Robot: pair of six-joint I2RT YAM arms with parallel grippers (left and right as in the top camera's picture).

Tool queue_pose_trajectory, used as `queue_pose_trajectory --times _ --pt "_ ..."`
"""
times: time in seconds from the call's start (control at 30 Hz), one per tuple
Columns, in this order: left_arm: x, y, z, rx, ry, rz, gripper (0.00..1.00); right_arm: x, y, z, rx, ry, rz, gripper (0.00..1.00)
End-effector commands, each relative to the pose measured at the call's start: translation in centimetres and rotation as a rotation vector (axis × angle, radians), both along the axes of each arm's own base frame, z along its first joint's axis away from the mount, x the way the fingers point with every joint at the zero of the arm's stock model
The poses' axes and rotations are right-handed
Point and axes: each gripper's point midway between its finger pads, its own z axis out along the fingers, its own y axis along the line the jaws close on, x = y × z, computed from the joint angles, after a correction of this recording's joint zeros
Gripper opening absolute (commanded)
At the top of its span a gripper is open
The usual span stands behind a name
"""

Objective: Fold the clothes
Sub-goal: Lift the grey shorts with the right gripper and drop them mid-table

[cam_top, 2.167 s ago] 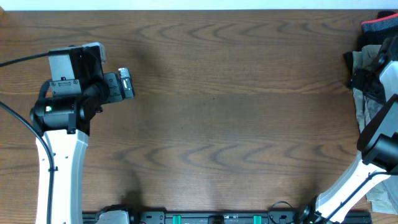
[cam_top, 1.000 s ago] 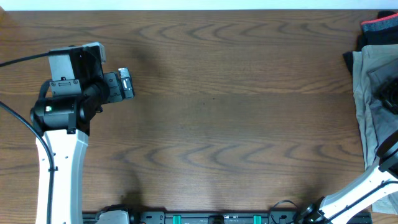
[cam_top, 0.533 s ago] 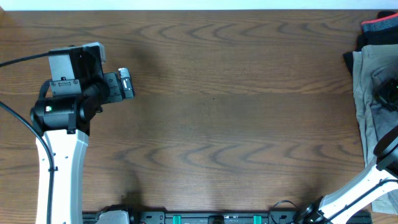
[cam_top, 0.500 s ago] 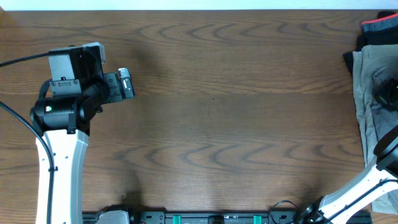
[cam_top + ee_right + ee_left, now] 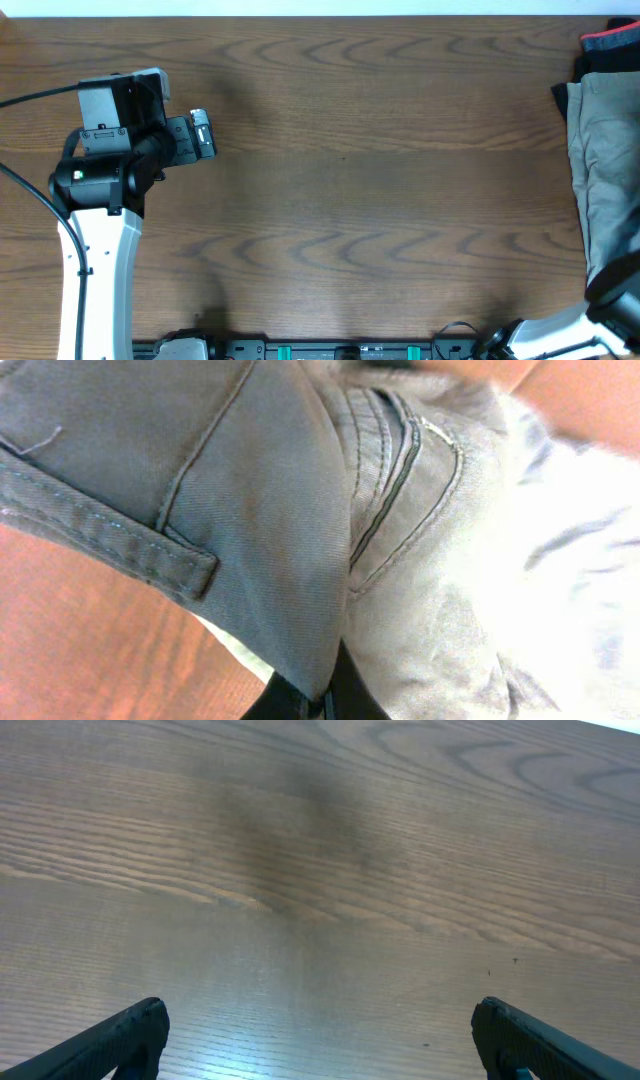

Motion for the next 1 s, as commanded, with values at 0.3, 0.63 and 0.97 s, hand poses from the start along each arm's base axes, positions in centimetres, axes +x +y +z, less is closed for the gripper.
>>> queue_pose_trajectory --times 0.3,0.63,0.97 --pt "0.4 0.2 0.7 0.01 -0.019 0.002 0.98 4.2 6.5 5.1 -0.002 -0.149 0.221 0.01" --pt "0.5 1.6 2.8 0.018 -0.102 0.042 0.98 10.5 20.4 10.5 -0.011 -0.289 0.52 0.01" --pt "-2.0 4.4 7.2 0.044 -0.245 0.138 0.98 17.3 39.3 3.2 0.102 -0.255 0.858 0.01"
